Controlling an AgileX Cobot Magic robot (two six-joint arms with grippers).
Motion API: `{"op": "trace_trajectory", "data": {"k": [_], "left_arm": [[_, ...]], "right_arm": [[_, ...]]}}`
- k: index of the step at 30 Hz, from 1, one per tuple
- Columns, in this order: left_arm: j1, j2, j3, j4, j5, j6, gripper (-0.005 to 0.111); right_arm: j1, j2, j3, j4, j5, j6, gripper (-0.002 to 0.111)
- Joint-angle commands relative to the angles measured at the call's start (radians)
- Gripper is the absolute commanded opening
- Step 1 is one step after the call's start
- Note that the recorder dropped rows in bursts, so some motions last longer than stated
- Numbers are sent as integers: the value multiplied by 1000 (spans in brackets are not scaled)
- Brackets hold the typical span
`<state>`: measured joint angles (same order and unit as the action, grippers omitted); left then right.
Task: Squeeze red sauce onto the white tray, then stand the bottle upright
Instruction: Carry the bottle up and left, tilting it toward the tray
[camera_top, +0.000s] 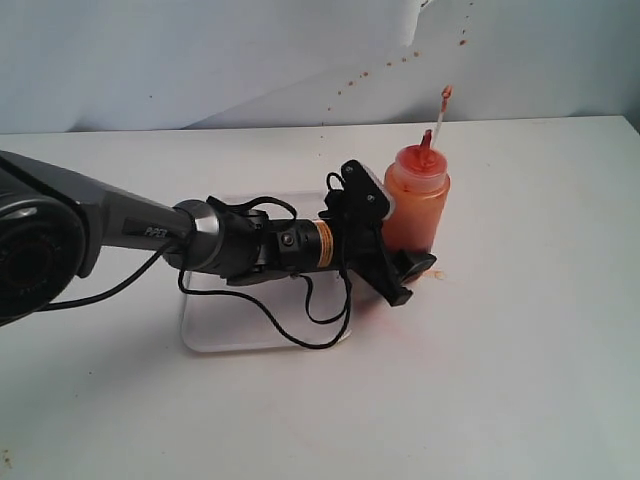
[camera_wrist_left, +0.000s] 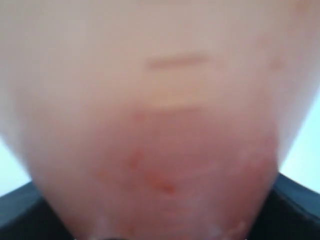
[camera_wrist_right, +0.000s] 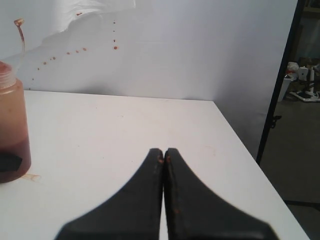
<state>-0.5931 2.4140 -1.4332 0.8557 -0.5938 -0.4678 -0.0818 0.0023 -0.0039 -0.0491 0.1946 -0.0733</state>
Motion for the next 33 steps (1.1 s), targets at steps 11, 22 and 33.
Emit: {"op": "trace_trajectory", "data": {"k": [11, 22, 33], "left_arm": [[-4, -301, 117, 107, 0, -107, 0], [81, -719, 435, 107, 106, -103, 0], [245, -980, 706, 103, 104, -108, 0]], "right_arm": [[4, -2, 4, 8, -3, -1, 0], [4, -2, 4, 8, -3, -1, 0], [4, -2, 4, 8, -3, -1, 0]]}}
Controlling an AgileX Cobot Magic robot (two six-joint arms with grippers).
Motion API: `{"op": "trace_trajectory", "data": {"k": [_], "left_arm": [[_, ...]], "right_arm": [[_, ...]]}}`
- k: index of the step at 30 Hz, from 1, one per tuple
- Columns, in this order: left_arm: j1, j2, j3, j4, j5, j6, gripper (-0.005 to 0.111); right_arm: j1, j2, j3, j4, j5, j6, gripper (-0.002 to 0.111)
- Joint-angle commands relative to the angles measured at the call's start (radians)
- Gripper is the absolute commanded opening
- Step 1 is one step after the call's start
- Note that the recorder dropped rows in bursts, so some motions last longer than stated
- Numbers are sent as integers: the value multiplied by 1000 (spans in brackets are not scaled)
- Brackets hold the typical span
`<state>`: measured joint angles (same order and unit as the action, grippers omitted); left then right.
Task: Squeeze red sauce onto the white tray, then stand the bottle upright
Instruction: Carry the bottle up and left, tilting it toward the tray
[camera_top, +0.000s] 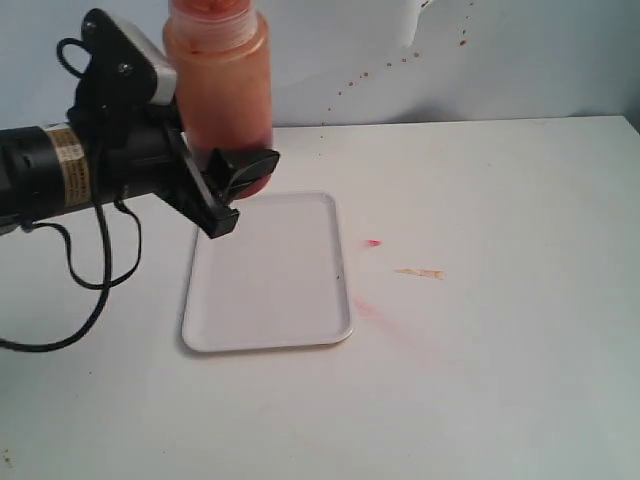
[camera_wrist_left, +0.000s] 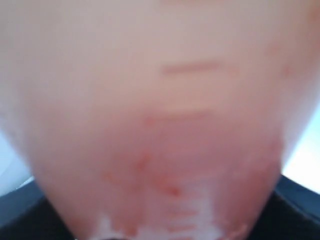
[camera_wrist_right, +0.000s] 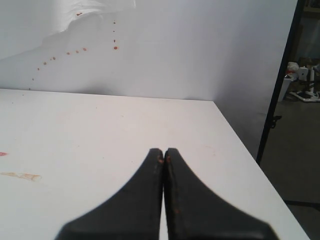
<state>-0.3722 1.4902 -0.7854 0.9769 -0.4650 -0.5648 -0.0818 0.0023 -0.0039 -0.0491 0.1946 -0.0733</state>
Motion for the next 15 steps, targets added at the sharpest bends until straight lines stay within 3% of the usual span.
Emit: {"op": "trace_trajectory", "data": {"k": [1, 15], "left_arm": [[24, -68, 87, -18, -16, -5, 0], [24, -68, 110, -18, 73, 19, 0]], "right_arm": [[4, -2, 4, 8, -3, -1, 0], [4, -2, 4, 8, -3, -1, 0]]}}
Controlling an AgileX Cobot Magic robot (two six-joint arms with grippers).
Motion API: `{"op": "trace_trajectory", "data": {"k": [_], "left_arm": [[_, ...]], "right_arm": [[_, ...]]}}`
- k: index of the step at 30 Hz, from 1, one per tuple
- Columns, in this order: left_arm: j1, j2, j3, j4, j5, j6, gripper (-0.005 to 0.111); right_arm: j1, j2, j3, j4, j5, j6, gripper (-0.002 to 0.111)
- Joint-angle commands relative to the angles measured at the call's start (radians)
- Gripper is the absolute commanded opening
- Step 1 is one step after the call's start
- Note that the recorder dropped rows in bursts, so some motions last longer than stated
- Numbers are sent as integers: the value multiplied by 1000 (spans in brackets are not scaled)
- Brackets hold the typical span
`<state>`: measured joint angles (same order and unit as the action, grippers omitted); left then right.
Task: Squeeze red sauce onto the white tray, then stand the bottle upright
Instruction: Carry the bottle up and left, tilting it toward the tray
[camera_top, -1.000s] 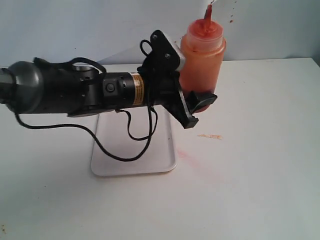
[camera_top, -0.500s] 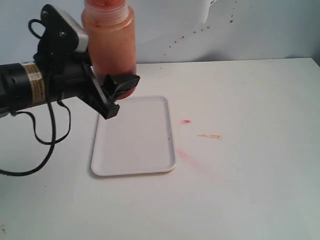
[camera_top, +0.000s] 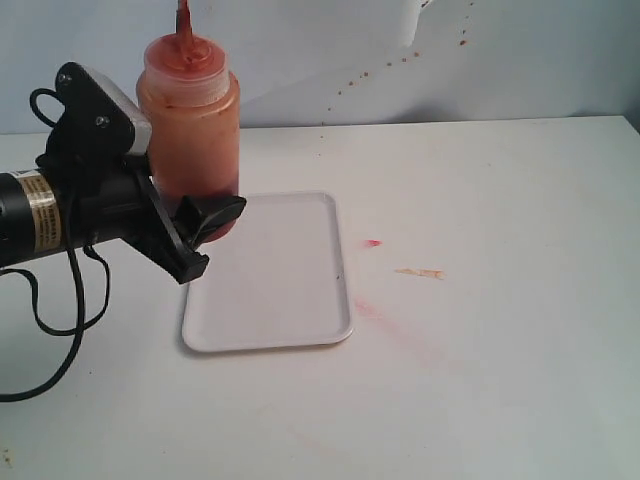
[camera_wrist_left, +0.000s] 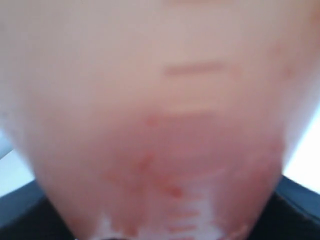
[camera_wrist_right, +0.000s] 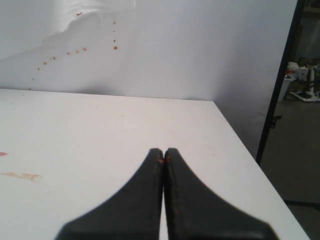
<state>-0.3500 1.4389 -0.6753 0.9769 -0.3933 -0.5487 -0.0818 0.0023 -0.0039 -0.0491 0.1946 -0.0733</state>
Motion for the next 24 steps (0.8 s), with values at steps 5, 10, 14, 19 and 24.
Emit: {"op": "trace_trajectory", "data": {"k": [5, 10, 14, 19, 24], "left_arm": [[2, -17, 0, -18, 9, 3, 0], [2, -17, 30, -18, 9, 29, 0], [2, -17, 36, -18, 9, 34, 0], [2, -17, 36, -18, 9, 34, 0], [2, -17, 36, -18, 9, 34, 0]], "right_arm": [[4, -2, 4, 8, -3, -1, 0], [4, -2, 4, 8, -3, -1, 0], [4, -2, 4, 8, -3, -1, 0], [4, -2, 4, 8, -3, -1, 0], [4, -2, 4, 8, -3, -1, 0]]}}
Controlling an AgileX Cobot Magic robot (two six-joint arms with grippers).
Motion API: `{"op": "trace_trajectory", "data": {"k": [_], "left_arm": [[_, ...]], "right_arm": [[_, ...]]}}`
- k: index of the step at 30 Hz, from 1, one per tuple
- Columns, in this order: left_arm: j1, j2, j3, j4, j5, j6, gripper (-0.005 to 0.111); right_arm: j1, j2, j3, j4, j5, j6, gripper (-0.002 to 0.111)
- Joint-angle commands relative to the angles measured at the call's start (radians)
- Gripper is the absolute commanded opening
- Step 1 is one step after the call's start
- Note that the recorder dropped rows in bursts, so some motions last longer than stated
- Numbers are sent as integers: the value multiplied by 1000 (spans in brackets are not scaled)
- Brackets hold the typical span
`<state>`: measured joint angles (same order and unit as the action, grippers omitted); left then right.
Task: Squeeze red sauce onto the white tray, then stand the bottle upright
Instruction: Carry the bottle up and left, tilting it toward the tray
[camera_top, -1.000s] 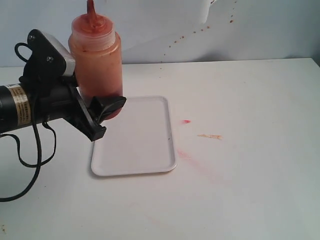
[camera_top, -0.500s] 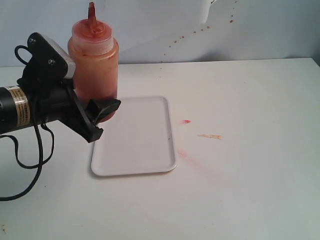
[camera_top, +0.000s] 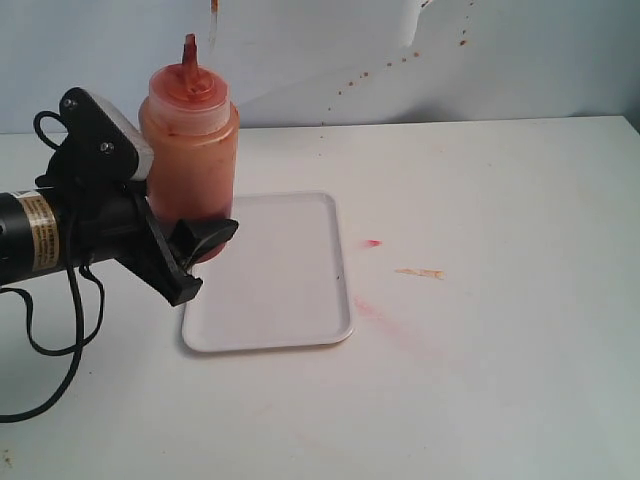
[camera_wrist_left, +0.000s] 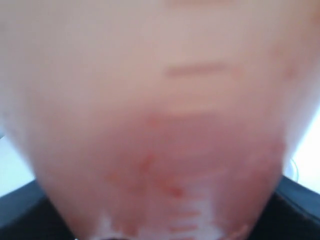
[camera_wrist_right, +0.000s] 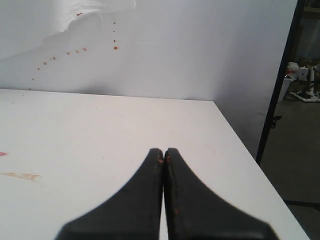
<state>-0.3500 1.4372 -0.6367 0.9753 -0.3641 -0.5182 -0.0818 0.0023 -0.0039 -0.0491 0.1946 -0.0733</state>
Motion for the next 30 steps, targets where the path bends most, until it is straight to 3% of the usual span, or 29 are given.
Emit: {"op": "trace_trajectory", "data": {"k": [1, 12, 21, 30], "left_arm": [[2, -15, -2, -17, -20, 4, 0], [2, -15, -2, -17, -20, 4, 0], [2, -15, -3, -24, 13, 37, 0], [2, -15, -3, -132, 70, 164, 0]], "right_arm": [[4, -2, 4, 8, -3, -1, 0], [4, -2, 4, 29, -47, 1, 0], [4, -2, 4, 586, -260, 5, 0], [4, -2, 4, 693, -353, 34, 0]]}}
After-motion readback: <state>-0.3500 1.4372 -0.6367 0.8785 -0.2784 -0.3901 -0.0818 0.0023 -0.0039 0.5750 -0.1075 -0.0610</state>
